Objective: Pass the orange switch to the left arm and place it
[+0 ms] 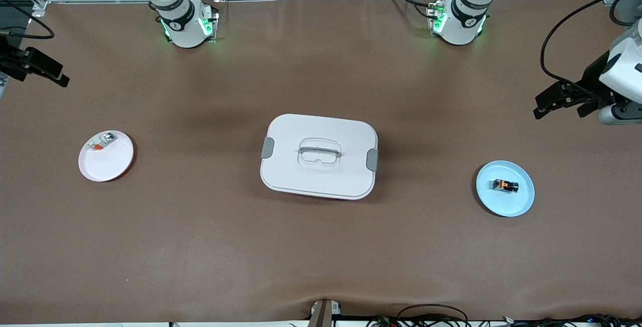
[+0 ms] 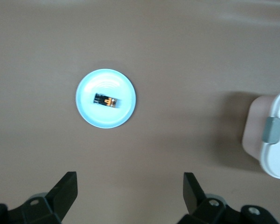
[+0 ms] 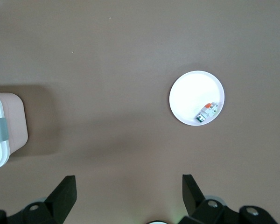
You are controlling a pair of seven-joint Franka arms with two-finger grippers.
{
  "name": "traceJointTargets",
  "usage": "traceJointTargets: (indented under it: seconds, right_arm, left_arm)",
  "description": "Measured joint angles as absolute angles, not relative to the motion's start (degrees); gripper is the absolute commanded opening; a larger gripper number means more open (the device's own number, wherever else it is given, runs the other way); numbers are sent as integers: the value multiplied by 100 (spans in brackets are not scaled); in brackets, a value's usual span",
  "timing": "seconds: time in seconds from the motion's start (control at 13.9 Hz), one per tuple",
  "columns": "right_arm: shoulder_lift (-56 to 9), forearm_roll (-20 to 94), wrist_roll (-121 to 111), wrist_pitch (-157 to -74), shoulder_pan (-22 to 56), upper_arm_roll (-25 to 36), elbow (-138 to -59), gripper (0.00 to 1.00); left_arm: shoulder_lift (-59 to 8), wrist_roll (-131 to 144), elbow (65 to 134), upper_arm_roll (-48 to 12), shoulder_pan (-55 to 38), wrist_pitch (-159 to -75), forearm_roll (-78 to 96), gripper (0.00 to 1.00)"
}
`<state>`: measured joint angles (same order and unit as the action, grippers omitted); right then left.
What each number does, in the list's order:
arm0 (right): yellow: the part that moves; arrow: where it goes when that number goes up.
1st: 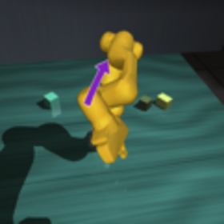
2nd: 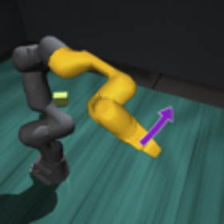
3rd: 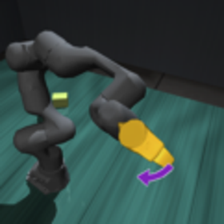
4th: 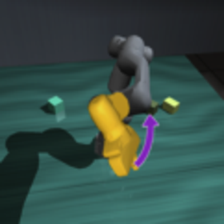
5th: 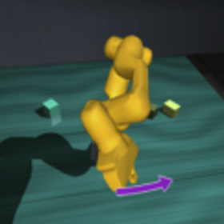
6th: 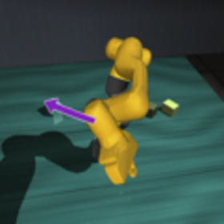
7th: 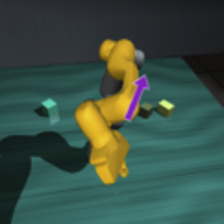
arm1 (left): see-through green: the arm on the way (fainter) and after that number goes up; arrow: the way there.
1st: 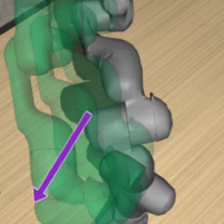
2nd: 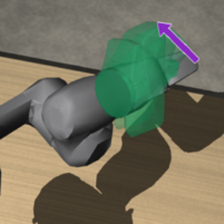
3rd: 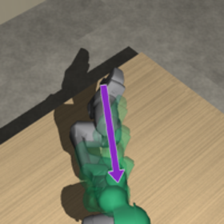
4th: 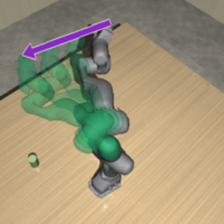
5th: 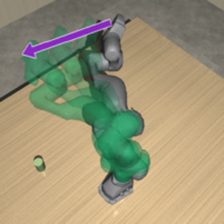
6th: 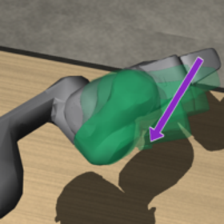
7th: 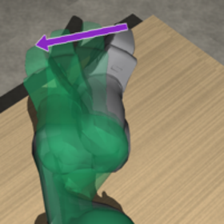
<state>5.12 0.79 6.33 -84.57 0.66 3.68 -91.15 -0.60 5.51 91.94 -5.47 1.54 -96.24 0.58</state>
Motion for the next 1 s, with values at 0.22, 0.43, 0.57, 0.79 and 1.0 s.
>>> traceJointTargets:
  seconds: [0.22,0.43,0.57,0.79,1.0]
  right_arm:
    - [512,-19,625,-8476,146,357,-9115,100]
    - [512,-63,455,-8519,168,357,-9115,100]
    - [512,-76,416,-8524,167,365,-9115,100]
    - [512,-76,419,-8524,168,365,-9116,100]
    - [512,-75,474,-8519,167,366,-9133,100]
  left_arm:
    - [-63,334,9194,-545,157,-9599,7,100]
    - [-81,330,9194,-543,156,-9526,4,100]
    - [-103,330,9194,-542,157,-9494,3,100]
    - [-128,327,9194,-538,157,-9482,0,100]
    - [-132,290,9194,-536,157,-9480,-1,100]
